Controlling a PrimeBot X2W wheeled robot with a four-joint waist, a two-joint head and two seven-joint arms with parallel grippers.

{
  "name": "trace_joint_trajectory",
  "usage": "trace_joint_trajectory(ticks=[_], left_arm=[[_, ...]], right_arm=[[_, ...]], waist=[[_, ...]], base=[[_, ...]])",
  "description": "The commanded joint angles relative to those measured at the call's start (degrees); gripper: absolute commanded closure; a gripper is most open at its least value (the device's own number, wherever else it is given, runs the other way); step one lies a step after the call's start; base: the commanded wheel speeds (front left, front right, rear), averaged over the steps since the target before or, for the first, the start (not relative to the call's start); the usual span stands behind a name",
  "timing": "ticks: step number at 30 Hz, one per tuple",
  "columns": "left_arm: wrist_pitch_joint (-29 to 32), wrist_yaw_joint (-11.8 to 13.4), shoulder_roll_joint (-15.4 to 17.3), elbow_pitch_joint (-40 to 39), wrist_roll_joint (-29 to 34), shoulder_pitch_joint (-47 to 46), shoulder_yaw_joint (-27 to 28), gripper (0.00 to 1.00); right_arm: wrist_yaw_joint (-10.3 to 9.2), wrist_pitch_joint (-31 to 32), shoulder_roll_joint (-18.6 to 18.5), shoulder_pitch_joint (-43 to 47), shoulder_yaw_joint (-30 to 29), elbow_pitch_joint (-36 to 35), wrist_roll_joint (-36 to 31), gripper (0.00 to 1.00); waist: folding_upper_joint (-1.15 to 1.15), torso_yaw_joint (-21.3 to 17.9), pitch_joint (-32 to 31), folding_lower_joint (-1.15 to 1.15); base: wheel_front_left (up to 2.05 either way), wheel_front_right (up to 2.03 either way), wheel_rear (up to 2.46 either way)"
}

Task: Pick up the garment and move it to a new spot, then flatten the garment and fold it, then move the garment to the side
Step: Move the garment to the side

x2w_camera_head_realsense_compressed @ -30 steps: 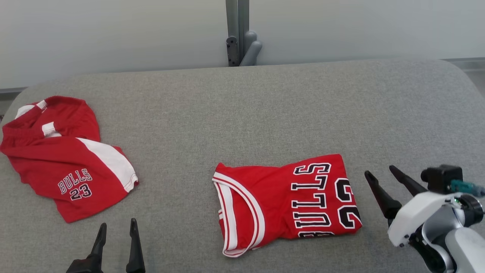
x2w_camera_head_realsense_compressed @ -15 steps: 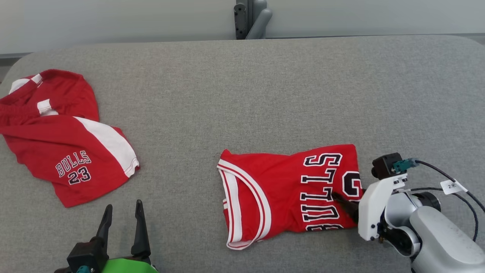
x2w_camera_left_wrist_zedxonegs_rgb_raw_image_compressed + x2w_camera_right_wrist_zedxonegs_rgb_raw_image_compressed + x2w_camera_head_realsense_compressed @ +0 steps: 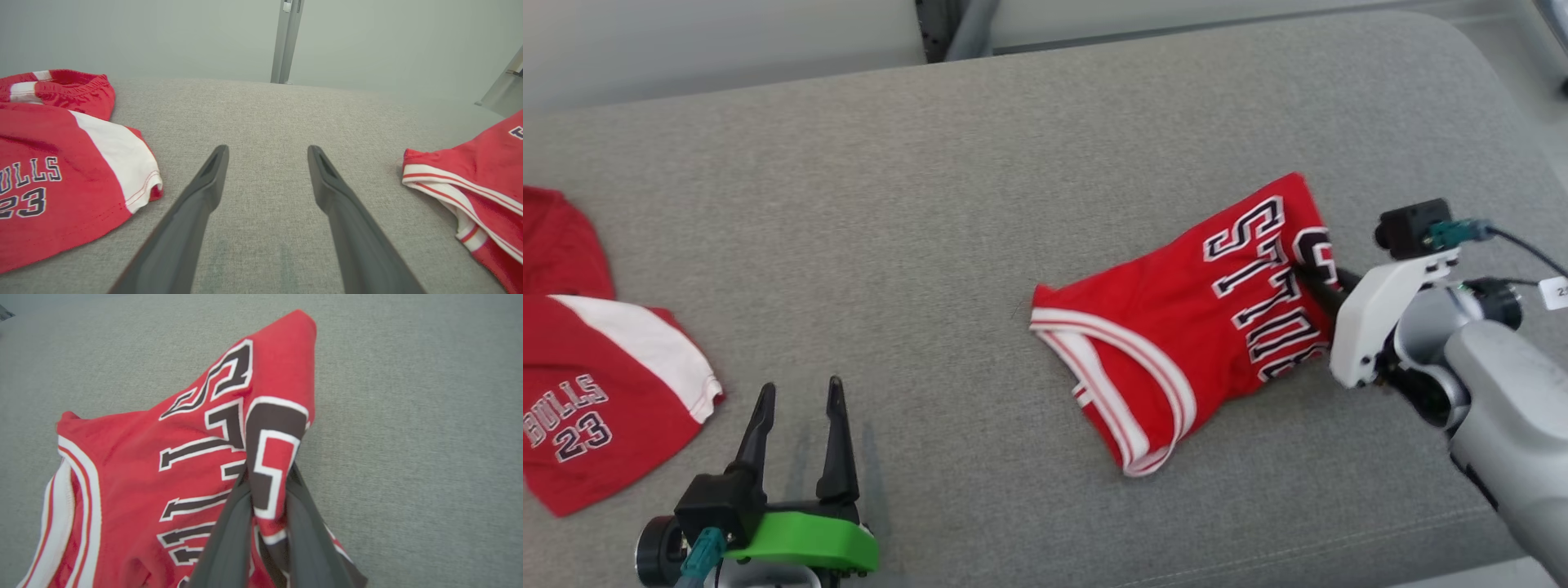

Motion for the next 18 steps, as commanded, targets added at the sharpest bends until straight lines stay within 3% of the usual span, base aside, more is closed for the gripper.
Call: trace_joint_trajectory(ticks=[1, 6, 11, 14, 15, 16, 18], left_arm=[[0.0, -0.5, 0.2, -0.1, 0.8, -2.0, -0.4, 0.00], [0.0, -2.1, 0.2, 1.5, 2.6, -6.2, -2.5, 0.00], [0.0, -3.6, 0.3, 4.6, 4.4, -8.4, -4.9, 0.00], [0.0, -3.8, 0.8, 5.7, 4.8, -8.5, -4.4, 0.00], [0.0, -3.9, 0.7, 5.7, 4.9, -8.5, -4.2, 0.00], [0.0, -4.0, 0.7, 6.0, 4.9, -8.4, -4.1, 0.00], [0.0, -3.9, 0.7, 5.9, 4.8, -8.0, -3.5, 0.00]], right_arm=[[-0.10, -1.3, -0.8, -1.9, -0.3, 1.7, -1.0, 1.00], [-0.10, -5.0, -3.7, -9.3, -2.1, 10.7, -3.9, 1.00], [-0.10, -9.2, -8.9, -16.4, -8.1, 24.3, -6.2, 1.00], [-0.09, -11.1, -10.3, -19.9, -11.1, 31.9, -8.7, 1.00], [-0.09, -12.9, -10.8, -21.1, -11.6, 33.8, -10.2, 0.80], [-0.11, -14.5, -10.9, -22.1, -12.5, 35.9, -10.9, 0.00], [-0.10, -18.2, -10.4, -23.7, -14.5, 39.2, -12.2, 0.00]], waist=[[0.00, -6.5, 5.4, 0.00], [0.00, -7.6, 8.9, 0.00], [0.00, -3.4, 10.9, 0.00], [0.00, -1.5, 11.6, 0.00], [0.00, -0.8, 11.7, 0.00], [0.00, -0.2, 11.7, 0.00], [0.00, 0.8, 11.7, 0.00]], base=[[0.00, 0.00, 0.00], [0.00, 0.00, 0.00], [0.00, 0.00, 0.00], [0.00, 0.00, 0.00], [0.00, 0.00, 0.00], [0.00, 0.00, 0.00], [0.00, 0.00, 0.00]])
